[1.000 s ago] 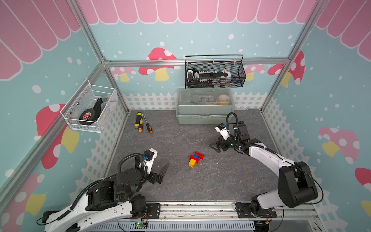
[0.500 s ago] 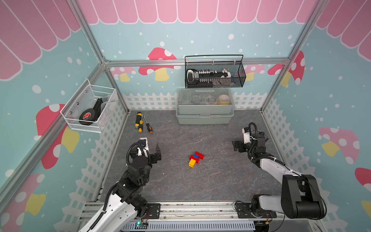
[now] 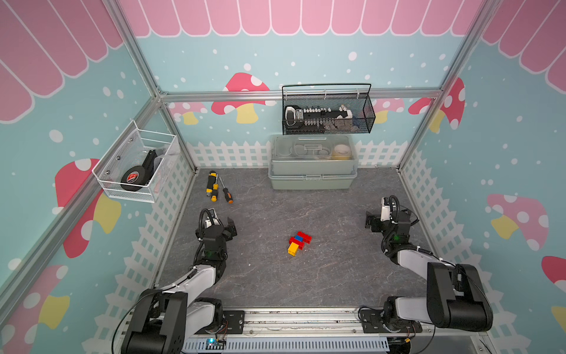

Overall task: Assemble the letter f with lego
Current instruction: Reset both arms

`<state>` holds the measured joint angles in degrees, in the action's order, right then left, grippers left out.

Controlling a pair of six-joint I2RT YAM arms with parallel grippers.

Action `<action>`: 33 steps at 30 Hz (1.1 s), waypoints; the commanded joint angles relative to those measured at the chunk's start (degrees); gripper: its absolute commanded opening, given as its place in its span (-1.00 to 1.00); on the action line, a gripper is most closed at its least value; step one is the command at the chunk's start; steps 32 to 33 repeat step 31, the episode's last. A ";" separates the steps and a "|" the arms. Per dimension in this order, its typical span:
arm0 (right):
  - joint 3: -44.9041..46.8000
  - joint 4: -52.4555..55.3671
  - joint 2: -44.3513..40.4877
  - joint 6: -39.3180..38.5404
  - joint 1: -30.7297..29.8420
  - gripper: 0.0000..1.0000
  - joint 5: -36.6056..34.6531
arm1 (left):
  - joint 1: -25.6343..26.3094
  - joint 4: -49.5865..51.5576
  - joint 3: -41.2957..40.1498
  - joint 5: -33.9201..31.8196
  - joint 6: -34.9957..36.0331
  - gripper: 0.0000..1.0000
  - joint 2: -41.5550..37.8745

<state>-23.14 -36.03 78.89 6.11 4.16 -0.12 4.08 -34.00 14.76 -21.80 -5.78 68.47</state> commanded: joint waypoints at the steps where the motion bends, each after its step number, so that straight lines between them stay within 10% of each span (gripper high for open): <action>1: 3.34 -14.67 4.32 -0.23 0.41 0.97 -0.29 | -0.47 -12.30 0.90 3.17 1.20 0.98 3.85; 8: 6.90 -24.44 7.87 -0.04 -0.21 0.97 -3.12 | -0.40 -37.44 -1.01 6.37 3.76 0.99 21.68; 14: 5.95 -21.62 7.41 -0.30 -0.59 0.97 -4.12 | -1.50 -14.27 7.38 8.60 2.23 0.98 18.11; 33: 3.64 -18.19 8.03 -2.86 -3.11 0.97 -5.50 | -2.10 -15.13 8.15 9.29 2.12 0.98 19.19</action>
